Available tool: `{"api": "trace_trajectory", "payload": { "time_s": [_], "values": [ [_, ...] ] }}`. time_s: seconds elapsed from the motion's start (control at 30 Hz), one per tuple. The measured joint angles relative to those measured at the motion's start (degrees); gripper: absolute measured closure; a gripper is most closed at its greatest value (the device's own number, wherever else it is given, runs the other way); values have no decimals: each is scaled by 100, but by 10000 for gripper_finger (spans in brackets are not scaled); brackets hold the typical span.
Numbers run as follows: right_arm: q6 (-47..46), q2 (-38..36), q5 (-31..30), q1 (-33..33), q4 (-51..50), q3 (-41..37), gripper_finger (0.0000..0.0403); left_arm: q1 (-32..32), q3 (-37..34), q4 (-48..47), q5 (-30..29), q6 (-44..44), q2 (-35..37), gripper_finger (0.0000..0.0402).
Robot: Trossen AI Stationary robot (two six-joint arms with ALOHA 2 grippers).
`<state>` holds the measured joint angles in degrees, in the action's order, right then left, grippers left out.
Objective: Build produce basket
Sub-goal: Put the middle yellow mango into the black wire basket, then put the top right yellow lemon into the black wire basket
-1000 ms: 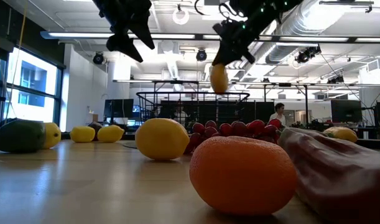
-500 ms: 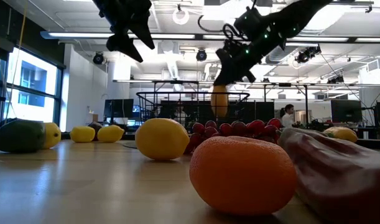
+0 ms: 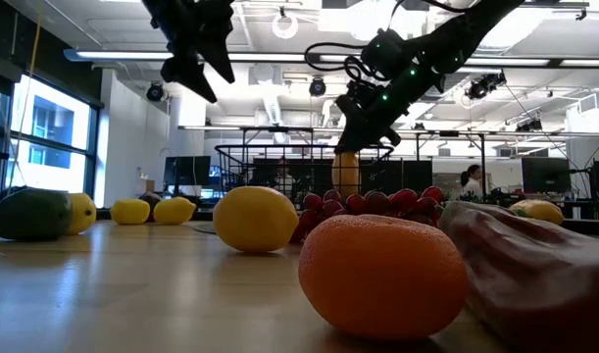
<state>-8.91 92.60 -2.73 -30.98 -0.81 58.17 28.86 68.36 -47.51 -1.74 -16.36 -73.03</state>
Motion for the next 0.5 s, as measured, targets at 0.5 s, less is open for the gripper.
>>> {"api": "trace_trajectory", "payload": {
  "time_s": [0.5],
  "values": [
    [-296, -150, -157, 7, -75, 51, 194, 0, 0, -540, -46, 545, 0, 55]
  ]
}}
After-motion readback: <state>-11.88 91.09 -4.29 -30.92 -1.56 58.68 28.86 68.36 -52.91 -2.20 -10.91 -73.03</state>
